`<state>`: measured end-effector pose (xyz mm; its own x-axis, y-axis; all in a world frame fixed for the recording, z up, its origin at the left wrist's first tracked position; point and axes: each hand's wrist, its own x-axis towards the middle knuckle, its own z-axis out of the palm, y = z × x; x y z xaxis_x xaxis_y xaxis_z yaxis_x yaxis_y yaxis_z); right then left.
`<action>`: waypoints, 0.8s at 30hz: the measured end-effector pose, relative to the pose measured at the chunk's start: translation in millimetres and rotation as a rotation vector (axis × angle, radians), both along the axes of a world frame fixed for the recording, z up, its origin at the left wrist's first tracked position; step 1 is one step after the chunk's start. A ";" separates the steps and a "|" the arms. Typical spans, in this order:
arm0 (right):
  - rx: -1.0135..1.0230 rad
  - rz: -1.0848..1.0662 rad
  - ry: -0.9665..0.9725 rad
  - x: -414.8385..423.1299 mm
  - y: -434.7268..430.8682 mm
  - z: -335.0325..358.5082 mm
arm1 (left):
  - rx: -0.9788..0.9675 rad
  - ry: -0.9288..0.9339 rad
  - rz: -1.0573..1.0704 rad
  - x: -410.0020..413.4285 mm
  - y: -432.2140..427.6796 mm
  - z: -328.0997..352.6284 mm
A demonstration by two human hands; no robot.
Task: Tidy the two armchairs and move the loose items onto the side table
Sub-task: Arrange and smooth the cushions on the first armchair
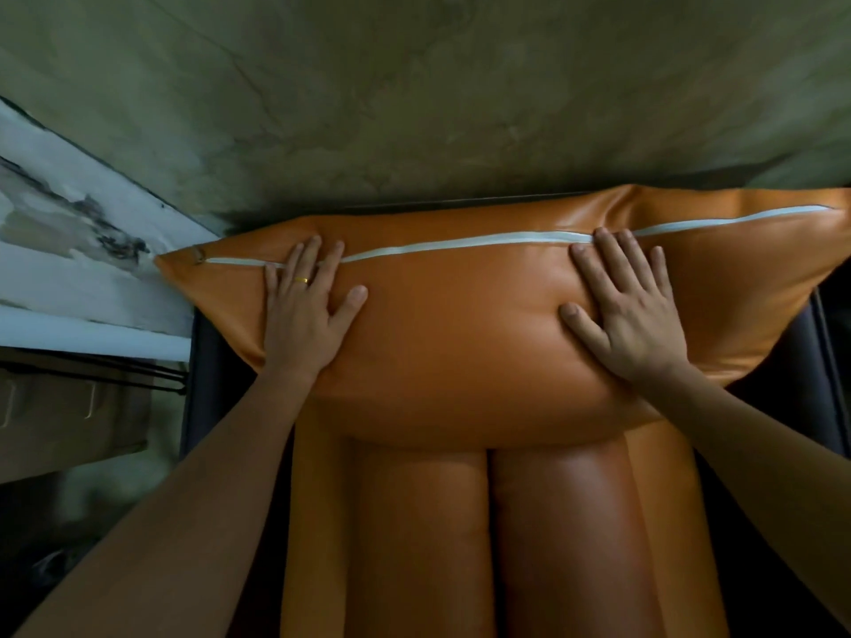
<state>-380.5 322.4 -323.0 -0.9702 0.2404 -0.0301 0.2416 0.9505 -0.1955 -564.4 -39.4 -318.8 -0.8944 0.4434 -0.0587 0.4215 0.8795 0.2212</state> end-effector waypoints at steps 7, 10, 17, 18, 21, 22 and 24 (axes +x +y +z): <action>-0.002 0.008 -0.016 9.1 0.0 -1.8 | 0.000 0.019 0.110 17.5 -9.9 -3.7; 0.037 -0.041 -0.020 16.4 -5.8 2.1 | -0.044 -0.008 0.166 26.2 -17.8 -0.4; 0.057 -0.372 0.061 29.7 3.6 22.0 | -0.076 -0.058 0.300 36.3 -33.6 14.4; 0.037 -0.435 0.077 29.4 12.5 25.5 | -0.051 -0.072 0.348 39.5 -38.0 15.4; 0.001 -0.530 0.099 29.9 32.4 32.3 | 0.098 -0.122 0.479 49.5 -41.6 13.3; -0.010 -0.538 0.099 31.9 32.6 32.9 | 0.163 -0.128 0.516 54.9 -39.4 13.0; -0.040 -0.545 0.097 40.4 22.5 31.6 | 0.279 -0.126 0.573 72.7 -33.9 8.7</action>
<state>-340.1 344.9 -291.3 -0.7044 0.7090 0.0339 0.6755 0.6842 -0.2748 -491.7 -73.3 -310.1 -0.9875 -0.0887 -0.1302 -0.1420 0.8596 0.4909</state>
